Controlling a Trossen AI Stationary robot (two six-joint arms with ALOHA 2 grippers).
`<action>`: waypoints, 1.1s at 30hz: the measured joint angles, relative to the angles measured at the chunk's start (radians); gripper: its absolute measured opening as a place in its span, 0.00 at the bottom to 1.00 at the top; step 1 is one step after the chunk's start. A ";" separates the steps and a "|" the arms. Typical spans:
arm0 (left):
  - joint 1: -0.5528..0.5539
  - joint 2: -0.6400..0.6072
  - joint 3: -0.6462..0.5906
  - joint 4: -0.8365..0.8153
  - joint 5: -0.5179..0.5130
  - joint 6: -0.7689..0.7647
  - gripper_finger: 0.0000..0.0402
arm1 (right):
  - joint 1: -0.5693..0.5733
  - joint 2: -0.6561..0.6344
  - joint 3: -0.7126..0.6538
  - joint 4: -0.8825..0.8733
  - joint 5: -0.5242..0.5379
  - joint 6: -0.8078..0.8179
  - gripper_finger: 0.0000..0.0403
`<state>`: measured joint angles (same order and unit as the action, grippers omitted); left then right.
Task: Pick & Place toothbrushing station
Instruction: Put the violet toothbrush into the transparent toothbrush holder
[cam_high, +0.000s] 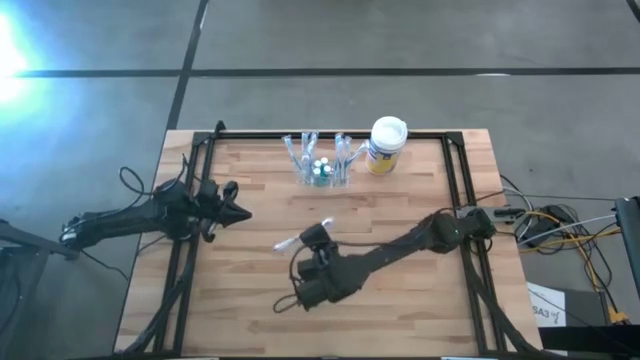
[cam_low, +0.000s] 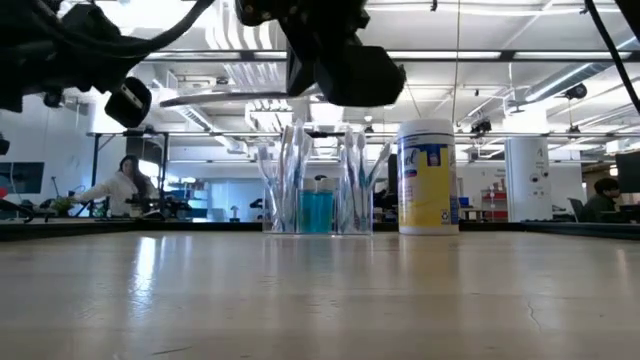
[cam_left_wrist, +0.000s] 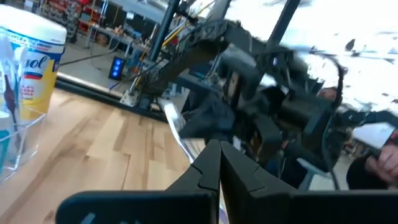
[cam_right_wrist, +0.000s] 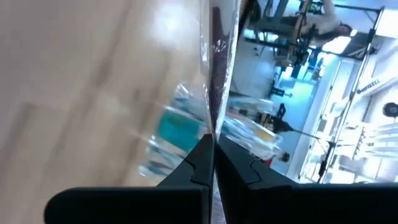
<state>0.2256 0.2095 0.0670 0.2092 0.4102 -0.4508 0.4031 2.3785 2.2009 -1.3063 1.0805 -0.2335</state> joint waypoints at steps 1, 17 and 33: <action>0.000 0.029 0.014 0.000 -0.001 0.009 0.02 | -0.011 -0.010 0.000 -0.002 0.000 -0.013 0.02; -0.005 0.675 0.403 0.030 0.013 0.169 0.11 | -0.103 -0.575 -0.724 0.783 -0.185 -0.640 0.02; -0.018 1.085 0.769 -0.109 0.234 0.081 0.52 | -0.040 -0.642 -0.988 1.107 0.026 -0.952 0.02</action>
<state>0.2072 1.2943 0.8361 0.1000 0.6445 -0.3694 0.3626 1.7364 1.2133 -0.1998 1.1063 -1.1855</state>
